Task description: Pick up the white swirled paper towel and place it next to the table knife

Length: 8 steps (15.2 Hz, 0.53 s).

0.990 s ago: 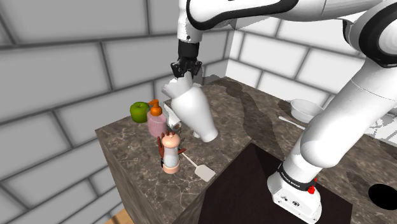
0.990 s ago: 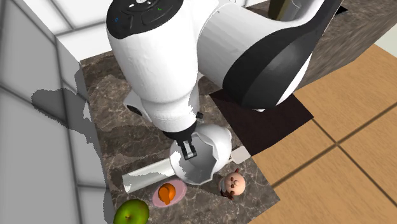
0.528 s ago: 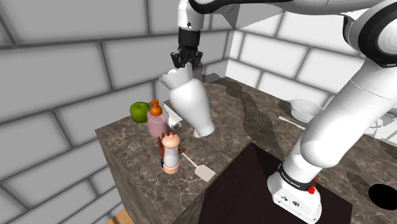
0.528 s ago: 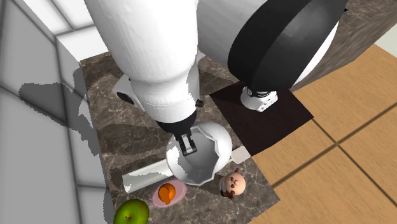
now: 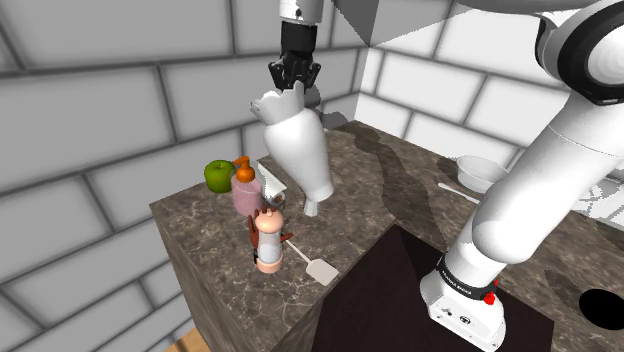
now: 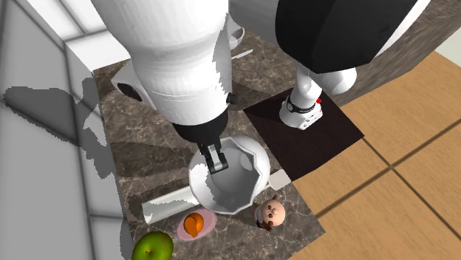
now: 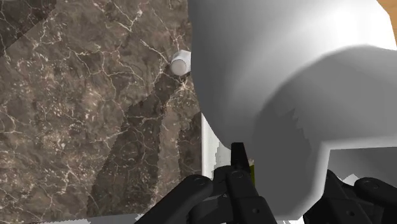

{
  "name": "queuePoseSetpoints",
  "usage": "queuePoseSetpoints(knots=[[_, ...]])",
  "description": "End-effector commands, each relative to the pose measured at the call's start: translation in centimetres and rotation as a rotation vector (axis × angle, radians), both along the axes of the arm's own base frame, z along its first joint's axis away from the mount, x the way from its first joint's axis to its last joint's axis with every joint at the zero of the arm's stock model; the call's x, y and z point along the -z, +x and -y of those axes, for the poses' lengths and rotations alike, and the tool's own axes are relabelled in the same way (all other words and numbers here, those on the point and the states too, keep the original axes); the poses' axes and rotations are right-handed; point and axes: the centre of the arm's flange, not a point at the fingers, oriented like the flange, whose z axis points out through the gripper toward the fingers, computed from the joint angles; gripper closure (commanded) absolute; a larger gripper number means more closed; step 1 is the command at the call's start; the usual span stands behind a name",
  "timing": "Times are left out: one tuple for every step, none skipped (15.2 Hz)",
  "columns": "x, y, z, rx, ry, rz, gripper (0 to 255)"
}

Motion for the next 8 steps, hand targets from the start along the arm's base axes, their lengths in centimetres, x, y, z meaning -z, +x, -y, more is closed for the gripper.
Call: queuePoseSetpoints(knots=[[-1.1, -0.1, 0.0, 0.000, 0.000, 0.001, 255], [-1.7, -0.1, 0.0, 0.000, 0.000, 0.001, 255], [-2.2, -0.1, 0.0, 0.000, 0.000, 0.001, 255], [-2.7, -0.1, 0.0, 0.000, 0.000, 0.001, 255], [-3.2, -0.1, 0.0, 0.000, 0.000, 0.001, 255], [-3.8, -0.1, 0.0, 0.000, 0.000, 0.001, 255], [-4.3, -0.1, 0.0, 0.000, 0.000, 0.001, 255], [-4.8, -0.1, 0.0, 0.000, 0.000, 0.001, 255]])
